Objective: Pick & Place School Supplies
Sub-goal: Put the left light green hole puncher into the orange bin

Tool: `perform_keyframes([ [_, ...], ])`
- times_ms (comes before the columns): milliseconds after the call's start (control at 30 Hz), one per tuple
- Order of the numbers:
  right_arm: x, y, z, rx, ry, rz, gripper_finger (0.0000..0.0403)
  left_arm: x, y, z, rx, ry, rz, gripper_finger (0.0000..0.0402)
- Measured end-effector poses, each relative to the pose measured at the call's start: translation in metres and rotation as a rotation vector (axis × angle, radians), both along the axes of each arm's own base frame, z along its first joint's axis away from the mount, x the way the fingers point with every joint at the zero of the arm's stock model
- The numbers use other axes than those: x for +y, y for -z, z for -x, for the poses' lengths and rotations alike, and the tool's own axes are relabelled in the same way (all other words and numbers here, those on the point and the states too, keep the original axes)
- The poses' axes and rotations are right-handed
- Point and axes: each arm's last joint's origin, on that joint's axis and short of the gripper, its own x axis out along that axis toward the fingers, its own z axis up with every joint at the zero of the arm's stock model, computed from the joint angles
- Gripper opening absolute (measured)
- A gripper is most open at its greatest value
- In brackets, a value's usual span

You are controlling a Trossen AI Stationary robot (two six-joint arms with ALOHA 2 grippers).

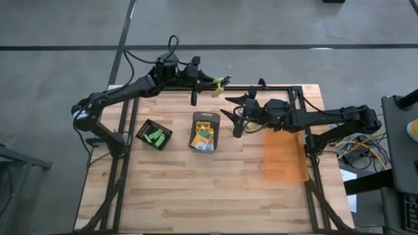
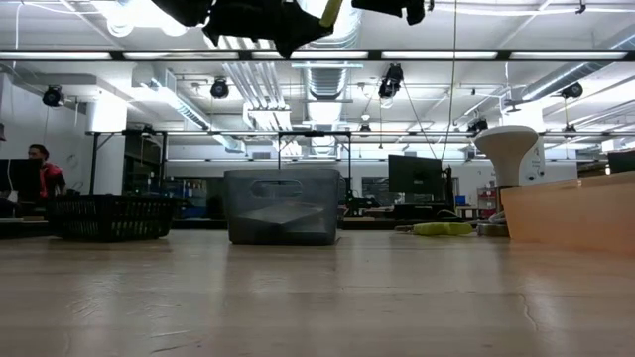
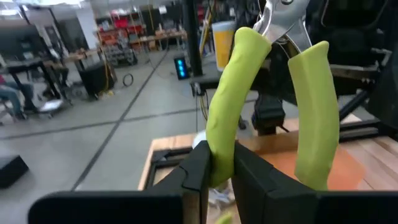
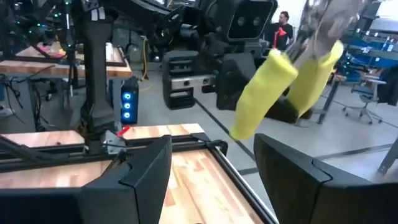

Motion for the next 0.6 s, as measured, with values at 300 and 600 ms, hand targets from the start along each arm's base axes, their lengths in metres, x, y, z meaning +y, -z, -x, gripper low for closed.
perform_keyframes([
  [300, -0.001, -0.006, 0.0, -0.047, 0.001, 0.029, 0.0224, -0.007, -0.003, -0.003, -0.031, 0.066, -0.015, 0.0053],
  [600, -0.002, 0.003, -0.012, -0.055, -0.013, 0.034, 0.0224, -0.011, -0.003, -0.005, -0.032, 0.08, -0.015, 0.0053],
])
